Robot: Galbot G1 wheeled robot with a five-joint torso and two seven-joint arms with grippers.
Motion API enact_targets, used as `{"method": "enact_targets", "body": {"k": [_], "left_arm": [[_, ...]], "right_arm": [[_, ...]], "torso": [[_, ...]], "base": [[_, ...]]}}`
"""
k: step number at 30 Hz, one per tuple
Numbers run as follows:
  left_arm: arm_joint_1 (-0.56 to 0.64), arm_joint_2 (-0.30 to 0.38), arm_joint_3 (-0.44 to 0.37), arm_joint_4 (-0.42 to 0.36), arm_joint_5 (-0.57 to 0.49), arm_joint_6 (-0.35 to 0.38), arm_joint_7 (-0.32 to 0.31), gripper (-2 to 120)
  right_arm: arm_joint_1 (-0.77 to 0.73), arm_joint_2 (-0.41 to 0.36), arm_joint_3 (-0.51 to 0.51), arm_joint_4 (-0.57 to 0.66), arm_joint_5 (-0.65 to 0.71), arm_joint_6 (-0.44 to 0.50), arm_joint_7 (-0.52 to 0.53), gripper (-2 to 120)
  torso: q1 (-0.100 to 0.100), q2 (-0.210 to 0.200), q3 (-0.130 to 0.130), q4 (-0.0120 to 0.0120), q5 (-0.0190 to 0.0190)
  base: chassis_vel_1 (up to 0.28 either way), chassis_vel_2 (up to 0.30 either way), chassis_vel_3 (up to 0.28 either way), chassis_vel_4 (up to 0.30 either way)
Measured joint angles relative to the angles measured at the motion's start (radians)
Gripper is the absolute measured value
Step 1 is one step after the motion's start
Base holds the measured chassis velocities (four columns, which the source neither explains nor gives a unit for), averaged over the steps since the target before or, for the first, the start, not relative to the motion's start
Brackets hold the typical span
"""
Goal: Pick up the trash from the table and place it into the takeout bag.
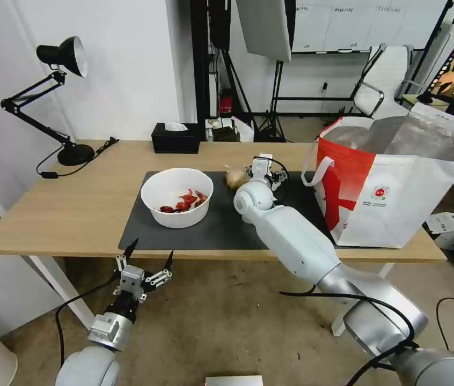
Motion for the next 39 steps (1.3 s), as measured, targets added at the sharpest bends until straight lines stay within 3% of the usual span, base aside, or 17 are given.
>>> {"method": "enact_targets", "body": {"k": [14,39], "left_arm": [[-0.011,-0.016,0.019,0.005,0.006,-0.004,0.003,100],[-0.018,-0.017,0.029,0.019,0.011,-0.008,0.004,100]], "right_arm": [[-0.001,-0.036,0.017,-0.056,0.009,-0.016,-0.101,100],[0.004,-0.065,0.0,-0.055,0.059,-0.115,-0.159,100]], "torso": [[0.0,0.0,0.0,-0.0001,0.0002],[0.0,0.0,0.0,-0.0001,0.0002]], "base": [[0.0,0.0,0.0,0.0],[0.0,0.0,0.0,0.0]]}}
